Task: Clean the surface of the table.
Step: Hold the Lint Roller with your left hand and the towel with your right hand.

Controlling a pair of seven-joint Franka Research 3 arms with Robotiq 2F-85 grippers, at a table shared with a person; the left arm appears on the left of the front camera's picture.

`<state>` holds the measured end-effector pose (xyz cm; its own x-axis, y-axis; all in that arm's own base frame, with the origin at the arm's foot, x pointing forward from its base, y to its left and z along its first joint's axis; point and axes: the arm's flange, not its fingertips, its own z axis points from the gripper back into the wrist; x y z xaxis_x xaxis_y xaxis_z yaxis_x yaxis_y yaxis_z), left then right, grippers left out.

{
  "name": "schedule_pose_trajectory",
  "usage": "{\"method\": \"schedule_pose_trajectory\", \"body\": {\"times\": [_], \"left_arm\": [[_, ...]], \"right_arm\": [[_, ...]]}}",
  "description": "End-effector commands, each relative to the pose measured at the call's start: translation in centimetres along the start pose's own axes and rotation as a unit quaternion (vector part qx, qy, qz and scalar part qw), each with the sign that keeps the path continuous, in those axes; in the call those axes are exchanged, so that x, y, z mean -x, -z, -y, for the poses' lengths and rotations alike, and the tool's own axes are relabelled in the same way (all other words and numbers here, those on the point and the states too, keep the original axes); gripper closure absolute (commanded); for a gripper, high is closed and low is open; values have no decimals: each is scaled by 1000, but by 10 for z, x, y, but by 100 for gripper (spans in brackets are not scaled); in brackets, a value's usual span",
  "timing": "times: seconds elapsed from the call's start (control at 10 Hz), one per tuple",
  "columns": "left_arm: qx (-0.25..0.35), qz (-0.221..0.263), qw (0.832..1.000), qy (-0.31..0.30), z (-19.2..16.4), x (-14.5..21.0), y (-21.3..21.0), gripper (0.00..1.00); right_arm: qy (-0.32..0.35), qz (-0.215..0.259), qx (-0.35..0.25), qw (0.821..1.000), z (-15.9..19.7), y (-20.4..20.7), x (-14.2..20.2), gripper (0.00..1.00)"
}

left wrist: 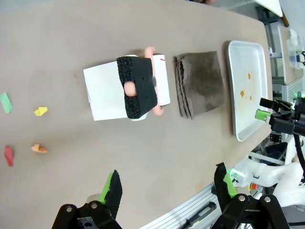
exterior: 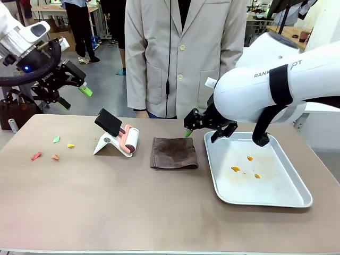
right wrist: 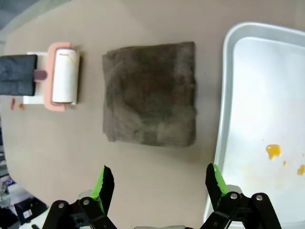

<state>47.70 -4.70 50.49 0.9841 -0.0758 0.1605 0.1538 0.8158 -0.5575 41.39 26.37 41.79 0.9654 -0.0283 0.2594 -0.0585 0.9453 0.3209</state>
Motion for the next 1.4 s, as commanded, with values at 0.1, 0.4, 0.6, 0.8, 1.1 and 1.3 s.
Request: {"method": "schedule_pose_trajectory", "body": {"times": [0.1, 0.4, 0.6, 0.8, 1.1, 1.3], "left_arm": [[0, 0, 1000, 0, 0, 0, 0, 0], [22, -32, 999, -2, 2, -17, 13, 0], [35, -17, 999, -20, -3, -28, 22, 0], [34, -13, 998, -45, -12, -35, 38, 0], [39, -11, 998, -48, -32, -44, 63, 0], [29, -12, 998, -45, -46, -49, 77, 0]], "right_arm": [[0, 0, 0, 1000, 0, 0, 0, 0], [-48, -8, -29, 998, -12, 28, -32, 0], [-41, -15, -23, 999, -16, 42, -46, 0], [-50, -25, -22, 998, -18, 55, -57, 0], [-58, -42, -12, 997, -20, 71, -69, 0], [-55, -49, -15, 997, -18, 74, -70, 0]]}}
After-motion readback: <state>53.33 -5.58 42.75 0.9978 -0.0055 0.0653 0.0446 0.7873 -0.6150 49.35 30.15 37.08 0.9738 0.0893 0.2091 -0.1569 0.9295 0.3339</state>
